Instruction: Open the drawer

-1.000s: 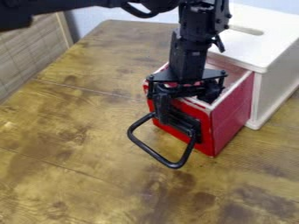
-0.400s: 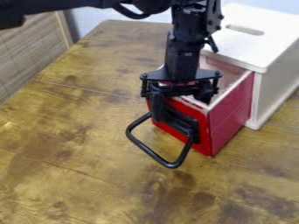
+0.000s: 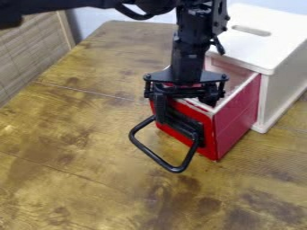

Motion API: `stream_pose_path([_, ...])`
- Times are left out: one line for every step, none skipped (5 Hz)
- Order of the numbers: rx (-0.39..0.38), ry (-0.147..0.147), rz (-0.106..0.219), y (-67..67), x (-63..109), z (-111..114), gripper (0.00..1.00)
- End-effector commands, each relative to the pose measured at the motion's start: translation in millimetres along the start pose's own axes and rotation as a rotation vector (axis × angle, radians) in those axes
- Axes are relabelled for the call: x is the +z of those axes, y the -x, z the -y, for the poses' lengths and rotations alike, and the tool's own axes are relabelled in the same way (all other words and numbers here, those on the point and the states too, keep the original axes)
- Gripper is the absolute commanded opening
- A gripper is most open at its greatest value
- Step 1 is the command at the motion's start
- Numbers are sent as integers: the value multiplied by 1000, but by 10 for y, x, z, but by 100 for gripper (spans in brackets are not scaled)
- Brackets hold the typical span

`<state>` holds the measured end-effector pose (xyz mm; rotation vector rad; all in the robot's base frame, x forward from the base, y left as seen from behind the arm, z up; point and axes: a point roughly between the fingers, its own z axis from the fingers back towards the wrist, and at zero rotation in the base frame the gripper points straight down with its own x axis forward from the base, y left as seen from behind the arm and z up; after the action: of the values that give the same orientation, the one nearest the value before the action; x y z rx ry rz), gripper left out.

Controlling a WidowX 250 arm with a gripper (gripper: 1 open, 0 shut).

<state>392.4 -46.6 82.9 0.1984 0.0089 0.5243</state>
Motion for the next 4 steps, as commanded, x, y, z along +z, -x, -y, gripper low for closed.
stream_pose_path([-20,-29,26,-123,39,-290,100])
stream_pose_path([-20,-41,22,-162,-68,-251,100])
stream_pose_path([-20,-53,17,-200,-174,-213,100])
stream_pose_path([-7,-66,9,-187,-228,-206,100])
